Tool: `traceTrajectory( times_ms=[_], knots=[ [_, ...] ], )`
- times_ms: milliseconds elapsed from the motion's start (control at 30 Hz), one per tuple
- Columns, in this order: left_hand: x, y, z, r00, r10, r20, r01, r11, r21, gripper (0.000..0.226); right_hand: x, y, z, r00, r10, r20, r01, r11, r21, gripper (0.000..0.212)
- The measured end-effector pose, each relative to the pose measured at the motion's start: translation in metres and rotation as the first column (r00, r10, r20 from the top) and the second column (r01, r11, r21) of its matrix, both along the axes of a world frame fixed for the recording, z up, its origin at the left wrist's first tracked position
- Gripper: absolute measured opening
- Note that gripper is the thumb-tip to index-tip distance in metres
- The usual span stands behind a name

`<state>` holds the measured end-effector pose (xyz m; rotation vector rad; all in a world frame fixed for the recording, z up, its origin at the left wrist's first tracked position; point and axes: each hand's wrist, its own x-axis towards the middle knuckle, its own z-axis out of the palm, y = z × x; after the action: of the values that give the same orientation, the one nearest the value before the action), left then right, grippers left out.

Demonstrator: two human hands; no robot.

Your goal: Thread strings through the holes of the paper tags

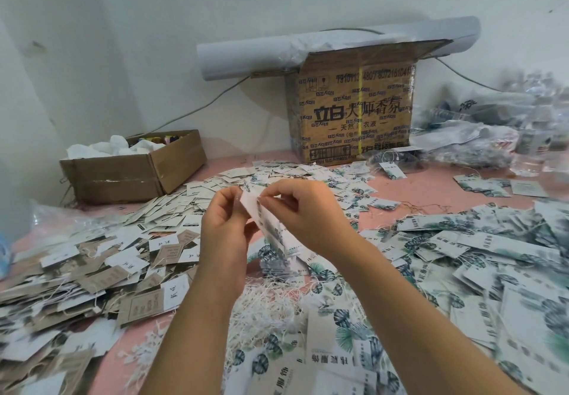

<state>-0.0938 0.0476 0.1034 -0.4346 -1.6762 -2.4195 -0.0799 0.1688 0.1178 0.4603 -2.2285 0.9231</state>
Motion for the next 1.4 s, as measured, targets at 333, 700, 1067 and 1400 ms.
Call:
traceTrajectory(
  times_ms=[333,700,1067,1400],
  knots=[
    [-0.011,-0.014,0.004,0.985,-0.104,0.134,0.022,0.862,0.507,0.023,-0.009,0.044,0.002,0.923,-0.028,0.384,0.136,0.957,-0.258,0.016],
    [-0.013,-0.012,-0.003,0.986,0.078,0.150,-0.129,0.920,0.370,0.020,-0.006,0.057,0.003,0.946,0.053,0.319,0.102,0.888,-0.448,0.015],
    [-0.006,-0.004,-0.004,0.998,0.025,-0.064,-0.028,0.998,-0.053,0.017,0.000,0.033,0.012,0.926,0.245,0.287,-0.122,0.914,-0.387,0.016],
    [0.001,0.003,-0.006,0.954,-0.004,-0.300,-0.110,0.925,-0.364,0.022,0.004,0.022,0.014,0.942,0.207,0.265,-0.161,0.969,-0.186,0.012]
  ],
)
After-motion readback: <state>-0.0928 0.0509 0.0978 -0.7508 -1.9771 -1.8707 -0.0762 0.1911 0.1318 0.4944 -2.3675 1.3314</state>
